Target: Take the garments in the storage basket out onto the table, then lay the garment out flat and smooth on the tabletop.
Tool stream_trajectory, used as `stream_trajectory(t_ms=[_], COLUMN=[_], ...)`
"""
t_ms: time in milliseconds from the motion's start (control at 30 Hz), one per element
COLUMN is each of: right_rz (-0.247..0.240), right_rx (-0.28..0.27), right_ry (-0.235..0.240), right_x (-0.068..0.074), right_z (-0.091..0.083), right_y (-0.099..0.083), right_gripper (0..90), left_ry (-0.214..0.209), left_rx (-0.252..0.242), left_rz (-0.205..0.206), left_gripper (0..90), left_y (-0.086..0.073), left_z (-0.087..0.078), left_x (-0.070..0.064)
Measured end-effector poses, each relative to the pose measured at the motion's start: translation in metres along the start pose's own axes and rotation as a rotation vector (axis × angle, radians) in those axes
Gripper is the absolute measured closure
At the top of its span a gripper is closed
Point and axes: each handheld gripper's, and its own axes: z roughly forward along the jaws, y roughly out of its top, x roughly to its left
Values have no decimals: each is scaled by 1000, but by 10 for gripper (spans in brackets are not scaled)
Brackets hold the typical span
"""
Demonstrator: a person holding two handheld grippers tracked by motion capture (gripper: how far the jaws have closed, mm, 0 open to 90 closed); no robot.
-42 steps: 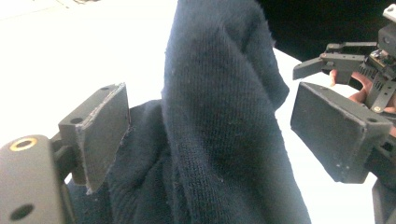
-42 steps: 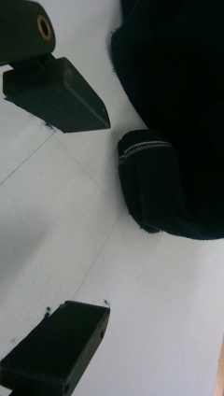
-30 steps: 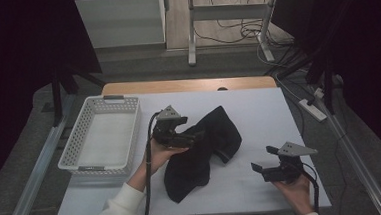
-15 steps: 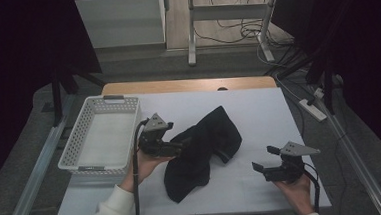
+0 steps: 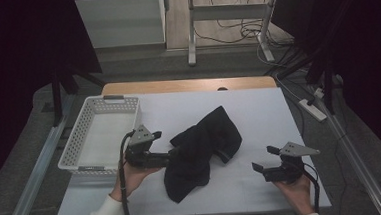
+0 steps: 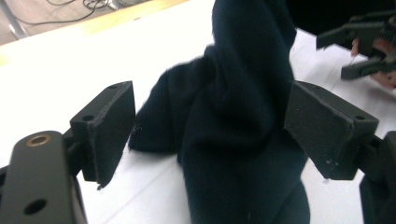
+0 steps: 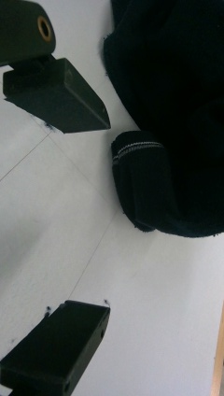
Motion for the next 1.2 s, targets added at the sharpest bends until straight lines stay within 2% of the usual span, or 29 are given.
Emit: stream_trajectory(t_ms=[67,200,333,500,633,833,1067,1200], right_rz=[-2,-5,-11,-13,-16,-26,-34,-48], right_rx=[-1,-2,3,6,0,-6,-17,-15], right_ry=[0,0,-4,0,0,3,13,27], right_x=[0,1,2,2,3,5,9,13], right_z=[0,1,0,1,0,-1,-1,2], right_y=[0,1,1,1,1,2,5,6], right_gripper=[91,91,91,91,92,107,136,151], left_ry=[24,26,20,19,-4,-2,-22,-27], left_rx=[18,23,41,40,30,31,22,37], left_rz=[8,-4,1,-2,-36,-24,-30,-20], left_gripper=[174,173,168,168,167,166,166,167], left_y=[-6,-8,-9,-8,-9,-7,-4,-4], left_z=[-2,-1,3,5,7,8,12,16], left_x=[2,6,6,7,10,9,8,5])
